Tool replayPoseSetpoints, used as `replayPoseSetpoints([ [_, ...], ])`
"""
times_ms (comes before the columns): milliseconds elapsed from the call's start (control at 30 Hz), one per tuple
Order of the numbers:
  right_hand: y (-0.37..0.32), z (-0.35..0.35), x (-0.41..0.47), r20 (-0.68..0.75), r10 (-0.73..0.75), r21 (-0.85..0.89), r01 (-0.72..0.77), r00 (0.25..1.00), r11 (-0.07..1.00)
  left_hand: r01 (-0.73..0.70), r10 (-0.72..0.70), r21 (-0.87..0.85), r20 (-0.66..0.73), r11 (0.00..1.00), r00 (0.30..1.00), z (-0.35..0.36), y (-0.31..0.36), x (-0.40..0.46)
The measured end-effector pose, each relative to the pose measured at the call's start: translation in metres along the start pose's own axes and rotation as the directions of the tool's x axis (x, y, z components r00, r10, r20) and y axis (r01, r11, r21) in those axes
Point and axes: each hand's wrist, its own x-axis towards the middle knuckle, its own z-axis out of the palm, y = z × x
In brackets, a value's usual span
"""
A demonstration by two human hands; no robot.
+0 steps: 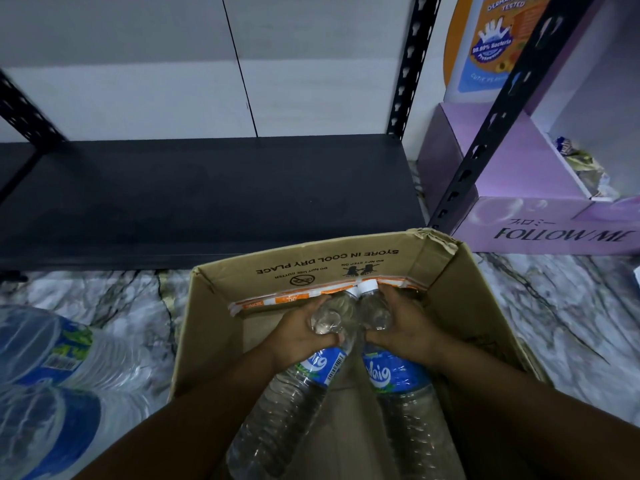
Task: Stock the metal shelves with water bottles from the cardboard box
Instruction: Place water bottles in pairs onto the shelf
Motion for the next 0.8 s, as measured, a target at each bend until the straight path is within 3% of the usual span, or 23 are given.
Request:
replayPoseSetpoints([
  [333, -0.015, -0.016, -0.006, -0.192, -0.013, 0.115, 0.035, 0.981, 0.993, -0.095, 0.095, 0.062, 0.002, 0.994, 0.995, -0.011, 0.028, -0.018],
  [600, -0.022, -0.013, -0.020, -0.317, -0.059, -0.008, 0.060, 0.947, 0.998, -0.113, 0.100, -0.092, -0.139, 0.989, 0.985, -0.013, 0.056, -0.035],
  [800, -0.025, -0.014, -0.031, -0.321, -0.072, 0.062, 0.097, 0.944, 0.993, -0.182, 0.166, -0.083, -0.170, 0.980, 0.971, -0.006, 0.059, -0.056],
])
